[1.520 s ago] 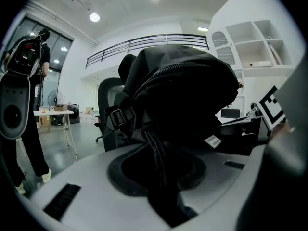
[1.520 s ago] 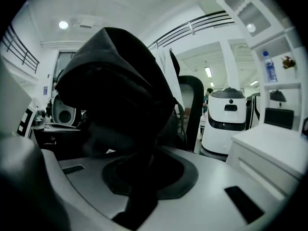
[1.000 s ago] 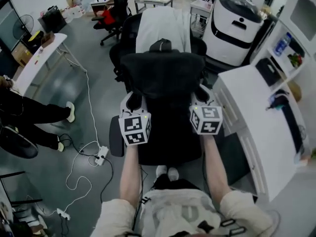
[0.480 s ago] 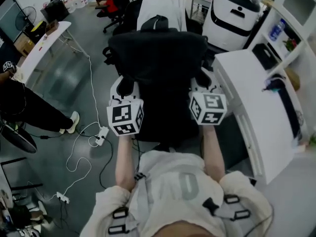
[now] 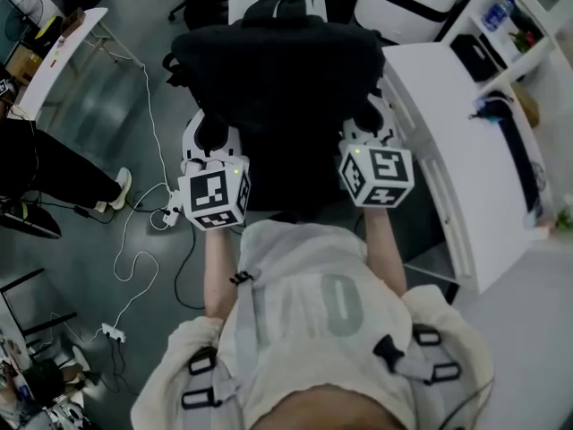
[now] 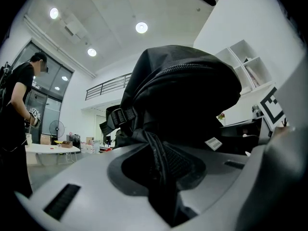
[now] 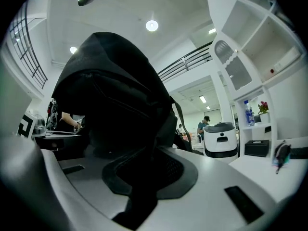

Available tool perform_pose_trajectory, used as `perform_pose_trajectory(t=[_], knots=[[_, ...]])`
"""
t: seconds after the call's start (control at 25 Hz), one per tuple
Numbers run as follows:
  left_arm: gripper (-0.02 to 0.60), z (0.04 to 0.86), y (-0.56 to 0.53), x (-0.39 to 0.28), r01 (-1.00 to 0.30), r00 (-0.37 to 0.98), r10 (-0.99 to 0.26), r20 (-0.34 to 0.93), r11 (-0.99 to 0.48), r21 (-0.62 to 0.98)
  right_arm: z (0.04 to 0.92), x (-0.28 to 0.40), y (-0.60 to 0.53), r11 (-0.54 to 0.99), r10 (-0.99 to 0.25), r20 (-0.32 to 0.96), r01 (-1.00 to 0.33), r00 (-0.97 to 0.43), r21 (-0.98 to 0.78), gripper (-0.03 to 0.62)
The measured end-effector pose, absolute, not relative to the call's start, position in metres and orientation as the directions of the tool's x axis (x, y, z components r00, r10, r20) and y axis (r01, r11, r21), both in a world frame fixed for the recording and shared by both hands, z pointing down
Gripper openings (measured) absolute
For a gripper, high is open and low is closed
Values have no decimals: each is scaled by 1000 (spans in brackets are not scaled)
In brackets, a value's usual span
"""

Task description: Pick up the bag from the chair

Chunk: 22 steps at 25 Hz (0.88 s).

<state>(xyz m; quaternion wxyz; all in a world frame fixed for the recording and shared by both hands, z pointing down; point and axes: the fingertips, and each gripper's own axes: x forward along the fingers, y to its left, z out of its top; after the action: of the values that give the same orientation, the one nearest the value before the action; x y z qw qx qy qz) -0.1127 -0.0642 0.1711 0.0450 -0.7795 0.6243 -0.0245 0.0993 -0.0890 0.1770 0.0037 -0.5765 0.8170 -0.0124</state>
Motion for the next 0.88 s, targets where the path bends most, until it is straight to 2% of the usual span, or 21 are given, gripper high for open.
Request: perform_pose_trajectory(t=[0.88], knots=[[84, 172, -49, -107, -971, 220, -975, -23, -217, -97, 176, 105, -72, 345, -939, -2, -937, -345, -51, 57]])
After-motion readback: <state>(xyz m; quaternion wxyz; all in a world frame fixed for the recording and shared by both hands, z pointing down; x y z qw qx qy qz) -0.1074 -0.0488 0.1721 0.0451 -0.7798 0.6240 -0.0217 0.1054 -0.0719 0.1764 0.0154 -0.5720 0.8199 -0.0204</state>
